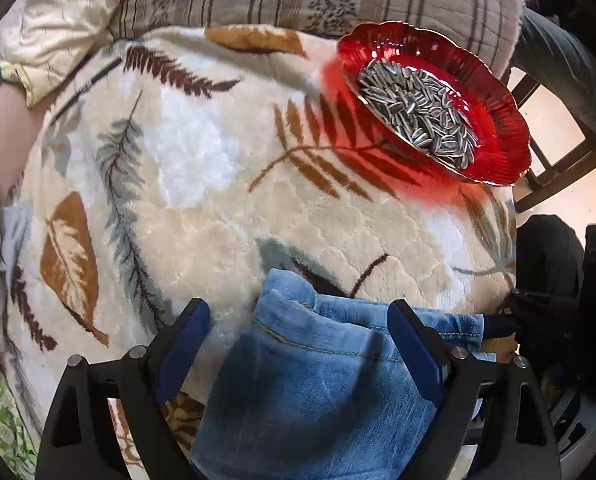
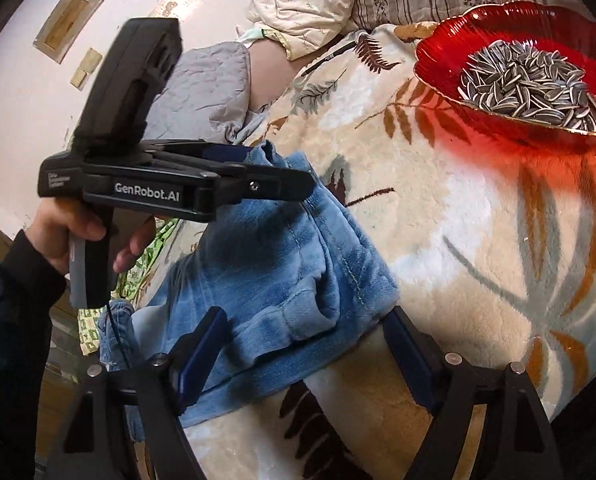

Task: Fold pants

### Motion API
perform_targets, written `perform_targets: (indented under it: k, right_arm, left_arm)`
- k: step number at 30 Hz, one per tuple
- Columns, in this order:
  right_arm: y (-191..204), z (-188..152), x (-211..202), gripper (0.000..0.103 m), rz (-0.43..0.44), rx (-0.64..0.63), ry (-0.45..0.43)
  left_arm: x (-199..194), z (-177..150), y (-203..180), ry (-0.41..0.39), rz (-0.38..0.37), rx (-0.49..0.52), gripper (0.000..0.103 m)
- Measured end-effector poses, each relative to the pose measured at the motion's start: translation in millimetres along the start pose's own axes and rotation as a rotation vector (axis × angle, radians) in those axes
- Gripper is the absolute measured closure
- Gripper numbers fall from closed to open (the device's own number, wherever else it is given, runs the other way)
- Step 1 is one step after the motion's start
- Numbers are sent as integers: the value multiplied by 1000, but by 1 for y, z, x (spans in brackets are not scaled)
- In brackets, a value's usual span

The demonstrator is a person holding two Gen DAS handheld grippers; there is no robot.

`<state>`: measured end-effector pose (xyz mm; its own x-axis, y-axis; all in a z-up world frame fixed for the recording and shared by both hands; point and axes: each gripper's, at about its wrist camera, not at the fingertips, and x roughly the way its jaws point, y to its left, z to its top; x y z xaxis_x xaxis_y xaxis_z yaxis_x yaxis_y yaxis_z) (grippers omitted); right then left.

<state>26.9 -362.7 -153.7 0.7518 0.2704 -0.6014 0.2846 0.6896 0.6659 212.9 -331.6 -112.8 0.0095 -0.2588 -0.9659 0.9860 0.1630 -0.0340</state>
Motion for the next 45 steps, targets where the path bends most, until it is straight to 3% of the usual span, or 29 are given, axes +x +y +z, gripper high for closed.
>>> perform_targets:
  k: [3,6,9,12,13,15,16,17,18,19,23,34,37,42,45]
  right_arm:
    - [-1,1,1,20,1,2,-7]
    - [1,2,4,20,-4,10,-17]
    - [1,3,7,20,-8,13,-29]
    - [4,2,8,20,-24,-3,-33]
    - [5,2,8,22,-34,-8,-35]
    - [6,1,8,34,-56,-22,-38]
    - [6,1,8,40,-76,-33,-40]
    - [4,2,8,54,-89,-33,-41]
    - [1,3,8,65,-86,-24,-40]
    - [-4,4,9,67,-65,-5,-31]
    - [-3,6,5,78,-23,-9,-33]
    - [12,32,-20,82,-23,-86,-150]
    - [6,42,-22,82,-54,-76,-164]
    - [-17,40,-2,82,-116,-17,-84]
    - [-20,38,-3,82,-121,-26,-83]
  left_arm:
    - [-2,2,2,-20,-42,-12,13]
    - [-4,0,-4,-29,-59,32,32]
    - [7,-1,-10,18,-20,70,33]
    - [22,4,-6,55,-12,32,36]
    - [24,4,-4,62,-8,22,41]
    - [28,4,-3,75,7,18,52]
    - [27,3,-3,74,5,21,67]
    - [24,0,-4,72,-9,21,76]
    - [22,-2,-6,66,-7,29,80]
    - [19,-3,-8,60,-9,35,82]
    - [7,-6,-21,21,16,20,85]
    - [-36,15,-9,-118,34,-51,87]
    - [-29,28,-4,-106,24,-61,87]
    - [14,34,-3,-6,45,-83,87]
    - [7,31,-3,-34,35,-99,87]
